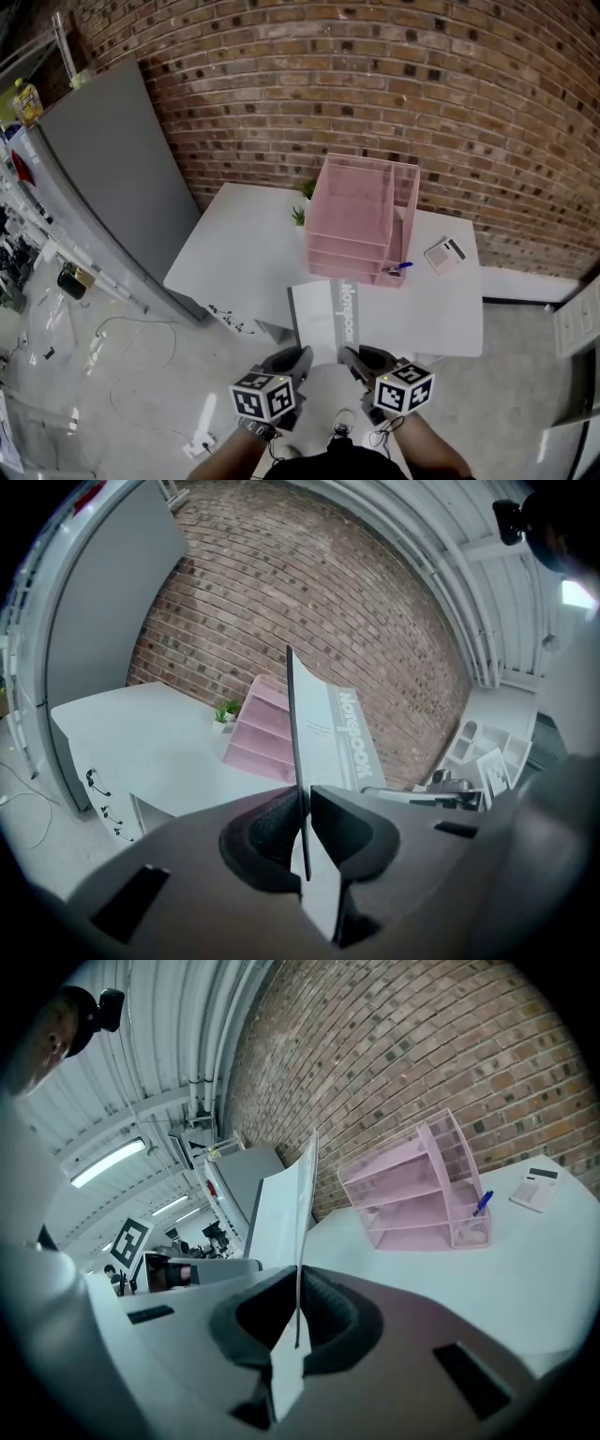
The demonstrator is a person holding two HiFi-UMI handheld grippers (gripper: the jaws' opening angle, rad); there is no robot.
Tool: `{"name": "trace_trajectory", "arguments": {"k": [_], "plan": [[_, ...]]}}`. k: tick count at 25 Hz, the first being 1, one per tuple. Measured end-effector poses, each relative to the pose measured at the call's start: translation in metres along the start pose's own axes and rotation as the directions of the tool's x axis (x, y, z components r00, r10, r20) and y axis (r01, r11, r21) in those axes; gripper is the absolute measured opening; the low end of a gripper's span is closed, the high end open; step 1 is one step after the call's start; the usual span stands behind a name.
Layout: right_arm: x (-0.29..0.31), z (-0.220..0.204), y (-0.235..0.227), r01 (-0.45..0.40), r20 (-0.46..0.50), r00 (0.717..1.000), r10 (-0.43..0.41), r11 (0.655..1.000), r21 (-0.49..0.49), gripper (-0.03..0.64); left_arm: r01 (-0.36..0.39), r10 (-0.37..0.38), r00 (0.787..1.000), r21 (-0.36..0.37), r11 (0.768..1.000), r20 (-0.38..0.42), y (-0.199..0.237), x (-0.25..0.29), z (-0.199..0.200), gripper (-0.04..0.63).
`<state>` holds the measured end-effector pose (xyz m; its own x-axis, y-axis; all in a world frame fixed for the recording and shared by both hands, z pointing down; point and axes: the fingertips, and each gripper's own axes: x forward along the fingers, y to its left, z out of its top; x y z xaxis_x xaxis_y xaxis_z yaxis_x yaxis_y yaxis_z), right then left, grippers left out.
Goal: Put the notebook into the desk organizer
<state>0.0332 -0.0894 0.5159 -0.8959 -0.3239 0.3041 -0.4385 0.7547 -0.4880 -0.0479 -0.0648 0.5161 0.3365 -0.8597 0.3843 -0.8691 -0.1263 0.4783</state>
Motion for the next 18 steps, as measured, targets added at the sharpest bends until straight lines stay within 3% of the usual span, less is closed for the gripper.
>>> {"name": "trace_trajectory", "arguments": {"k": [8,18], "plan": [[0.003,0.014,-0.056,-0.029,-0.034,0.999,0.03,0.999,0.016,0.012,-0.033,0.033,0.999,-0.035,0.999,0.001,-0.006,0.054,0.004,0.035],[0.01,0.021,-0.089,-0.019,-0.049,0.999,0.023,0.997,0.072,0.012,-0.041,0.038,0.998,-0.052,0.998,-0.043,-0.002,0.09,0.007,0.035]]}}
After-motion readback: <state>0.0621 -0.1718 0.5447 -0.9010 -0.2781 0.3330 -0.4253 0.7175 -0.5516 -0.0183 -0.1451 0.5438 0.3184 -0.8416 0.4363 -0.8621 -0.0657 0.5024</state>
